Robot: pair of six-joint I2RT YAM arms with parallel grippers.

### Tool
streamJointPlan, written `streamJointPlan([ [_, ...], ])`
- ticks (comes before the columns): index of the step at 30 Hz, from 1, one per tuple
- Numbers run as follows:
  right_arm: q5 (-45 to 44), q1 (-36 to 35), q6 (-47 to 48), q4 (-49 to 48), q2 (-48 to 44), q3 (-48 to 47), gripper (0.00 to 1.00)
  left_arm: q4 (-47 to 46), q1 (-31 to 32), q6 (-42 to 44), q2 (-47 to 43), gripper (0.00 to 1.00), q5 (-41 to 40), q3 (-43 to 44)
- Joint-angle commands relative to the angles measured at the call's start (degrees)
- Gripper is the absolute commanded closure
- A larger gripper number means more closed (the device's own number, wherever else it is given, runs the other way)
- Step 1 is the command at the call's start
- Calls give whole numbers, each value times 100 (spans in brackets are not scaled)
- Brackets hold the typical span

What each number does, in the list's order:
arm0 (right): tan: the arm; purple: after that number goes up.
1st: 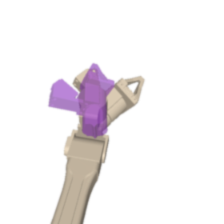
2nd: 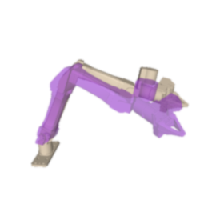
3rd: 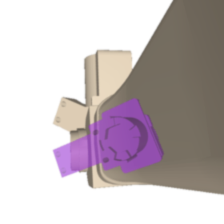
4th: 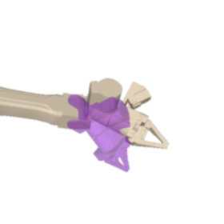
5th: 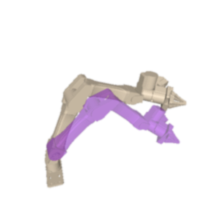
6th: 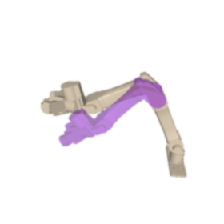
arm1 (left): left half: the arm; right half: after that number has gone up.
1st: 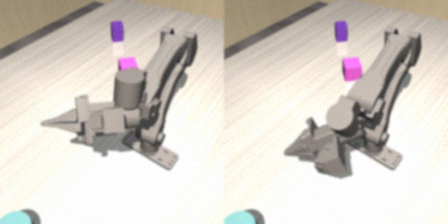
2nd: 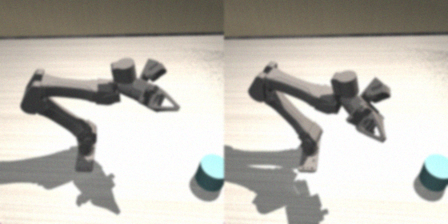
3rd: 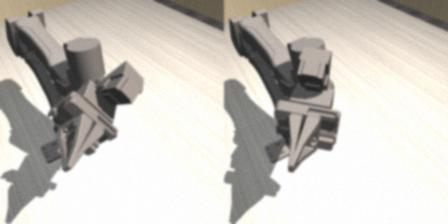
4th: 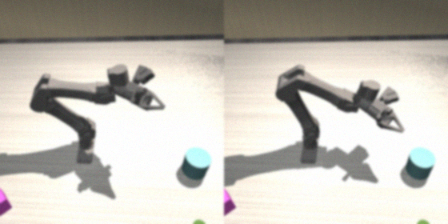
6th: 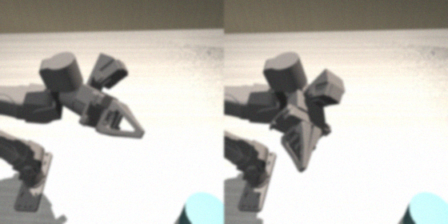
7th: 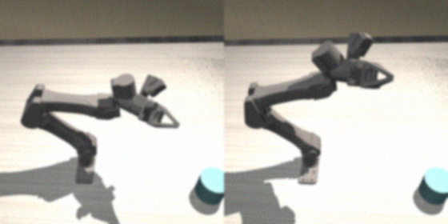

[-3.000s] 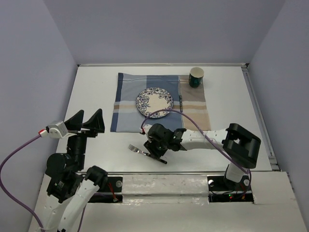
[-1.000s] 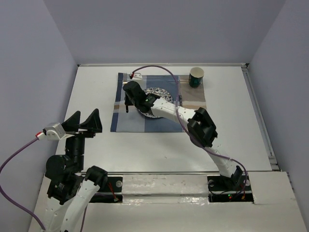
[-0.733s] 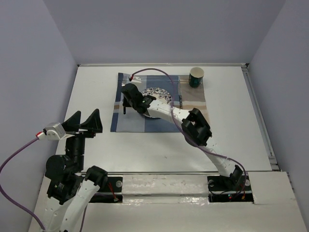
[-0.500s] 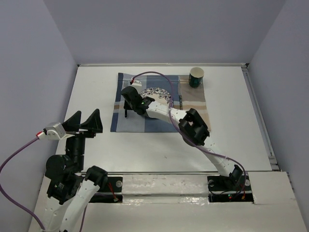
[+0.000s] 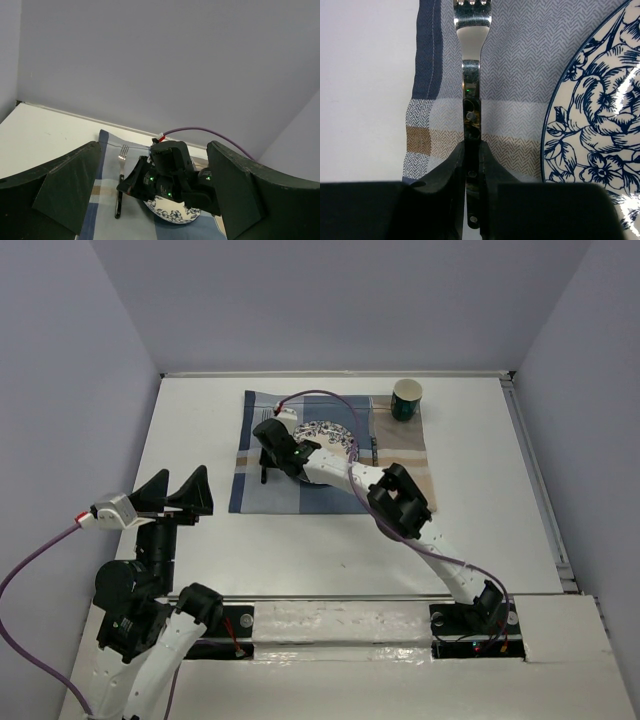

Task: Set the dinner table for one person

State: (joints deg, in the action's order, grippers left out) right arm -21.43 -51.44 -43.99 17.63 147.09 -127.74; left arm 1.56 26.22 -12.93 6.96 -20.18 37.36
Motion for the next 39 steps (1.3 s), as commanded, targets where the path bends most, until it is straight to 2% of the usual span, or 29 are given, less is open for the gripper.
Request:
streamJointPlan([
  [1,-98,29,-119,-102,83,-277,80,-235,33,36,130,2,-20,25],
  [9,-124,29,-93,-110,66,-418,62,-235,33,27,148,2,6,25],
  [15,-37,29,74,-154,-285,-286,53,-244,33,27,165,2,15,16],
  [19,200,29,241,-505,-882,354,49,-235,33,53,183,2,-12,16],
  [26,350,-217,1023,-1744,-2806,2119,45,-227,24,89,279,1,-12,16],
  [29,622,-288,1522,-2551,-4217,3592,40,-227,24,98,323,1,32,8],
  [30,675,-340,1629,-2684,-4536,3929,33,-227,15,124,323,1,41,8],
  [32,850,-340,1901,-3096,-5204,4597,25,-262,6,150,332,1,50,-10],
  [33,938,-393,1946,-3168,-5860,5210,15,-262,6,150,341,1,85,-1],
  [35,1053,-393,2086,-3300,-6496,5740,4,-253,-11,168,350,1,137,34],
  [36,1149,-393,2235,-3292,-6795,5952,0,-244,-3,159,367,1,216,60],
  [37,1159,-393,2289,-3275,-7381,6346,0,-227,-11,133,437,1,286,95],
  [39,1307,-393,2359,-3274,-7965,6926,0,-227,-11,80,569,1,488,122],
])
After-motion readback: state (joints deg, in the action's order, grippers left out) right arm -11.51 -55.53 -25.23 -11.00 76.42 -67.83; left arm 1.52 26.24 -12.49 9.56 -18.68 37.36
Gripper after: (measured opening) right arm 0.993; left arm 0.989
